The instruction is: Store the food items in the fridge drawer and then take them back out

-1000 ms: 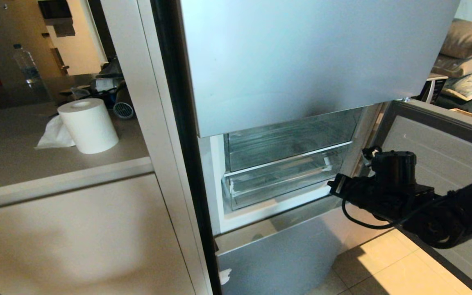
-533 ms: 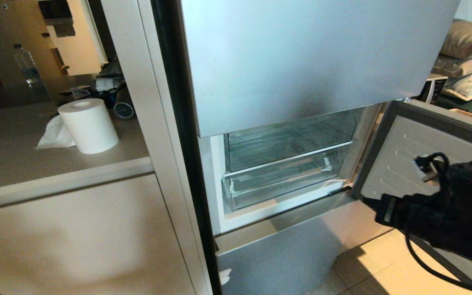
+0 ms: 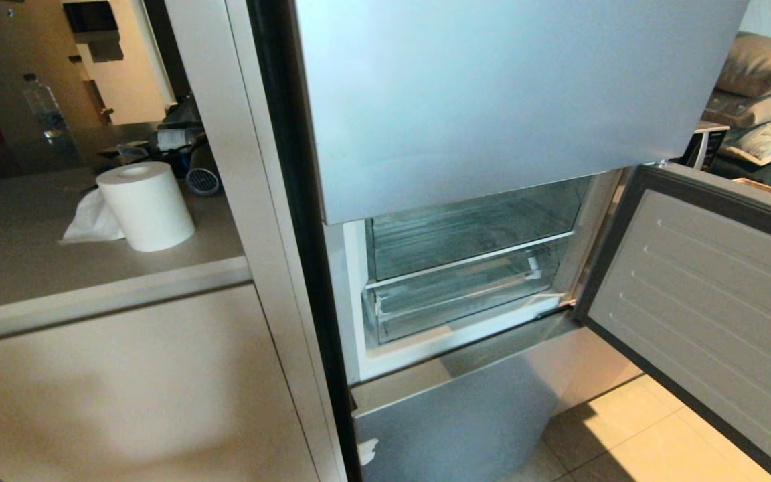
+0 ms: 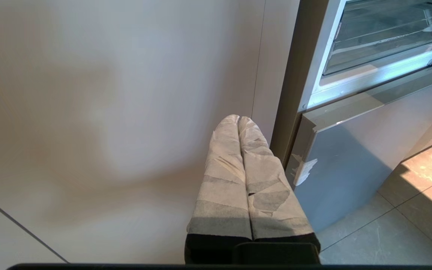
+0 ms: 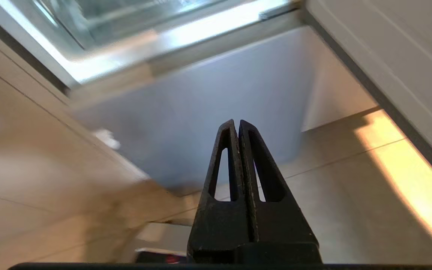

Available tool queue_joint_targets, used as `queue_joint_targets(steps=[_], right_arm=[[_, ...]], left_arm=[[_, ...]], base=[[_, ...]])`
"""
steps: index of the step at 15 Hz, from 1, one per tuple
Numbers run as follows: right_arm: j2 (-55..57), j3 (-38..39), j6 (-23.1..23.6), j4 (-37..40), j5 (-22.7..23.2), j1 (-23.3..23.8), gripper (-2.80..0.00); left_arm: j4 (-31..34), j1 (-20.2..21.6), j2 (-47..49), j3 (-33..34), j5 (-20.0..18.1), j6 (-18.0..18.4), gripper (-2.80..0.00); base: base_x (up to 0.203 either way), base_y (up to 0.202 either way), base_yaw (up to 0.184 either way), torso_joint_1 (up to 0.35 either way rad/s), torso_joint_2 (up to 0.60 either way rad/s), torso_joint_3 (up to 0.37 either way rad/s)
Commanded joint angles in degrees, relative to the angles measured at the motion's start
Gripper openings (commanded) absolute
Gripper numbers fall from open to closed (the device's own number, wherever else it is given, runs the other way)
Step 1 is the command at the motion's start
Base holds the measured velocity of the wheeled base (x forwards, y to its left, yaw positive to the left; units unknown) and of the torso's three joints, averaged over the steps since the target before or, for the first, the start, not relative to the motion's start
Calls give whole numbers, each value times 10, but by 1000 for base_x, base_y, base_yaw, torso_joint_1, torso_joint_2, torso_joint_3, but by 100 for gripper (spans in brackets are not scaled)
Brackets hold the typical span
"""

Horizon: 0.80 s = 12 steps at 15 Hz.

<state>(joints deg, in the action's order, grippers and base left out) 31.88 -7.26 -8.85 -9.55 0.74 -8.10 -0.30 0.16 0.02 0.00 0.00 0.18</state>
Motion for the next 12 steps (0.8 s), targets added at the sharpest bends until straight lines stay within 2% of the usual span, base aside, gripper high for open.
queue_joint_targets(steps=[1, 4, 6, 8, 12], right_arm=[[-156, 57, 47, 31, 6, 26, -280], [-162, 70, 77, 69, 1, 35, -280], [-162, 73, 81, 85, -30, 27, -280], [-177, 73, 76, 91, -29, 55, -280], [-304, 73, 89, 93, -22, 82, -280]], left_arm=[[0, 0, -2, 1, 0, 0, -280], [0, 0, -1, 1, 0, 0, -280], [0, 0, -1, 1, 0, 0, -280], [0, 0, -1, 1, 0, 0, -280], [0, 0, -1, 1, 0, 0, -280]], base=[[0, 0, 0, 0, 0, 0], [0, 0, 0, 0, 0, 0], [0, 0, 0, 0, 0, 0], [0, 0, 0, 0, 0, 0], [0, 0, 0, 0, 0, 0]])
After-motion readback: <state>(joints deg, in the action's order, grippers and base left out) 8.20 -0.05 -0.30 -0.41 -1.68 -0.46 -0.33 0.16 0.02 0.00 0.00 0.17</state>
